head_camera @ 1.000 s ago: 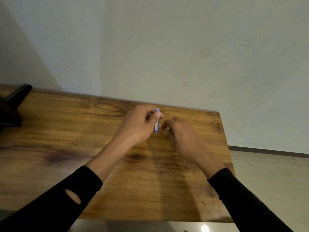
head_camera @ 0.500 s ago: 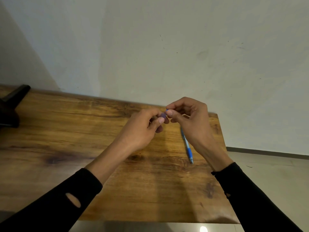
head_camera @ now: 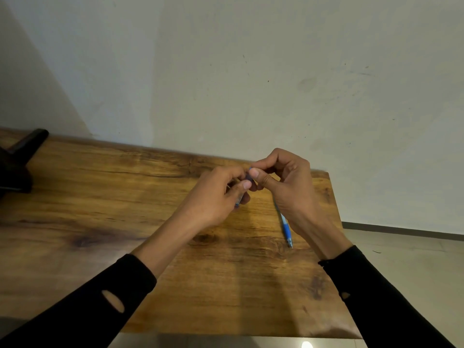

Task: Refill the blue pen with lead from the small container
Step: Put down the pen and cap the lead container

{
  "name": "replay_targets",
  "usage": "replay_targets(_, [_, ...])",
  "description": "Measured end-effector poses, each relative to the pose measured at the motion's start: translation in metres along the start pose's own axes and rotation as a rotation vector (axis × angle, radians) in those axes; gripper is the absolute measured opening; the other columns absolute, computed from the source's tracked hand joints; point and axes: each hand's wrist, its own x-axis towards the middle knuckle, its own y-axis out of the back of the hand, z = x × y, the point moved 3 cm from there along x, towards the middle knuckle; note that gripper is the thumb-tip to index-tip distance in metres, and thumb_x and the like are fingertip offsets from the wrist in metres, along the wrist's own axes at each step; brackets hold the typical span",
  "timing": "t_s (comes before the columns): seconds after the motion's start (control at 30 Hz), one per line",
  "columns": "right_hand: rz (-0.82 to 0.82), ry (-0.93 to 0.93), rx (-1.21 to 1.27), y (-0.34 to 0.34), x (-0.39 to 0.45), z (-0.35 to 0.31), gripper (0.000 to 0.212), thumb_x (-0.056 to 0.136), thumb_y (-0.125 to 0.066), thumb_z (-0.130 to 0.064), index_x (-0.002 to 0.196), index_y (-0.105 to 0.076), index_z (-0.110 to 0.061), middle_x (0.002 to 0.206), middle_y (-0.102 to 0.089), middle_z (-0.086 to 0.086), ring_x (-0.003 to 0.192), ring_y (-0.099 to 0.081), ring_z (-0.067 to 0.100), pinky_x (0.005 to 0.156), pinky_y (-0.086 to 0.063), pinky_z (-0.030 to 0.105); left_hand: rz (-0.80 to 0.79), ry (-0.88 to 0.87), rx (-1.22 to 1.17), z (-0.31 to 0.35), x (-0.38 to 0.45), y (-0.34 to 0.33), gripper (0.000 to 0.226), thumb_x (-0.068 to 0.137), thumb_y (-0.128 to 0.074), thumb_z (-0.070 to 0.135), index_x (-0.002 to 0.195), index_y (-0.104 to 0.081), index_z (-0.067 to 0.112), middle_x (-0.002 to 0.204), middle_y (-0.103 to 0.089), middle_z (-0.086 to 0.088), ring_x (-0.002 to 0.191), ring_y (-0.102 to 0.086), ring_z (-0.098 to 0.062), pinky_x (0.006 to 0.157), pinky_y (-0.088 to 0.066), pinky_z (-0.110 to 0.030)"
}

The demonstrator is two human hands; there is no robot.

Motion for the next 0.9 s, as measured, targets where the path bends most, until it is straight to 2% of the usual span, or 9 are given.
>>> replay_targets(0.1, [-0.029, -0.003, 0.018, 0.001, 0.0, -0.001, 0.009, 0.09, -0.081, 0.0, 0.089, -0.073, 0.004, 0.084, -0.075, 0.021, 0.077, -0.071, 0.02, 0.067, -0.06, 0.029, 0.003, 0.021, -0.029, -0.003, 0.001, 0.001, 0.013, 0.109, -0.065, 0.026, 0.109, -0.078, 0.024, 0.104, -0.083, 0.002, 0.093, -0.082, -0.012, 0.075, -0.072, -0.041])
replay_targets(0.3, [0.073, -0.038, 0.087, -0.003, -0.006, 0.007, 0.011, 0.09, -0.082, 0.0, 0.087, -0.072, 0.0, 0.084, -0.076, 0.025, 0.072, -0.07, 0.028, 0.068, -0.062, 0.04, 0.023, 0.004, 0.016, 0.001, -0.002, -0.003, 0.014, 0.109, -0.066, 0.024, 0.098, -0.075, 0.023, 0.092, -0.083, 0.003, 0.084, -0.081, -0.008, 0.071, -0.071, -0.039])
replay_targets(0.43, [0.118, -0.074, 0.15, -0.008, -0.011, 0.012, 0.018, 0.089, -0.084, -0.005, 0.082, -0.072, -0.015, 0.084, -0.078, 0.018, 0.079, -0.073, 0.029, 0.07, -0.061, 0.036, 0.023, 0.045, -0.013, 0.001, -0.002, -0.004, 0.015, 0.11, -0.065, 0.024, 0.103, -0.077, 0.018, 0.092, -0.083, 0.0, 0.086, -0.082, -0.012, 0.071, -0.071, -0.039])
replay_targets(0.53, [0.082, -0.064, 0.164, -0.01, -0.009, 0.012, 0.015, 0.089, -0.083, -0.004, 0.083, -0.072, -0.012, 0.084, -0.079, 0.013, 0.078, -0.074, 0.026, 0.072, -0.062, 0.037, 0.024, 0.045, -0.005, -0.001, -0.002, 0.0, 0.014, 0.109, -0.066, 0.024, 0.105, -0.078, 0.019, 0.093, -0.083, 0.003, 0.085, -0.081, -0.008, 0.069, -0.071, -0.034])
replay_targets(0.63, [0.032, -0.007, -0.05, -0.009, -0.007, 0.011, 0.01, 0.093, -0.081, -0.004, 0.088, -0.074, -0.01, 0.088, -0.079, 0.008, 0.085, -0.076, 0.026, 0.078, -0.064, 0.048, 0.015, 0.088, -0.068, -0.006, -0.001, 0.002, 0.016, 0.11, -0.065, 0.022, 0.103, -0.078, 0.018, 0.091, -0.082, 0.002, 0.084, -0.081, -0.007, 0.07, -0.071, -0.034])
replay_targets(0.7, [-0.026, 0.035, -0.243, -0.009, -0.006, 0.007, 0.006, 0.095, -0.08, -0.012, 0.097, -0.074, -0.014, 0.095, -0.077, 0.0, 0.094, -0.075, 0.019, 0.083, -0.065, 0.046, 0.019, 0.132, -0.143, -0.009, -0.001, 0.0, 0.019, 0.111, -0.064, 0.022, 0.098, -0.078, 0.021, 0.086, -0.082, 0.001, 0.085, -0.082, -0.011, 0.071, -0.071, -0.036])
replay_targets(0.77, [-0.125, 0.106, -0.469, -0.012, -0.007, 0.002, 0.022, 0.093, -0.08, -0.026, 0.112, -0.071, -0.019, 0.108, -0.071, -0.005, 0.103, -0.067, 0.012, 0.083, -0.062, 0.035, 0.046, 0.18, -0.197, -0.012, -0.001, -0.001, 0.022, 0.111, -0.064, 0.022, 0.096, -0.079, 0.023, 0.086, -0.084, 0.0, 0.084, -0.083, -0.014, 0.07, -0.07, -0.034])
replay_targets(0.83, [-0.268, 0.169, -0.719, -0.016, -0.008, 0.001, 0.049, 0.087, -0.082, -0.038, 0.129, -0.062, -0.022, 0.121, -0.062, -0.006, 0.111, -0.054, 0.013, 0.088, -0.054, 0.028, 0.081, 0.24, -0.268, -0.016, 0.001, -0.001, 0.022, 0.111, -0.065, 0.02, 0.097, -0.081, 0.018, 0.084, -0.085, -0.003, 0.076, -0.081, -0.013, 0.066, -0.068, -0.03])
replay_targets(0.9, [-0.347, 0.213, -0.915, -0.017, -0.01, 0.0, 0.068, 0.081, -0.086, -0.045, 0.136, -0.054, -0.021, 0.127, -0.054, -0.005, 0.116, -0.045, 0.014, 0.094, -0.047, 0.029, 0.082, 0.27, -0.328, -0.018, 0.002, -0.003, 0.022, 0.111, -0.064, 0.018, 0.097, -0.081, 0.013, 0.077, -0.084, -0.003, 0.069, -0.079, -0.012, 0.06, -0.063, -0.024])
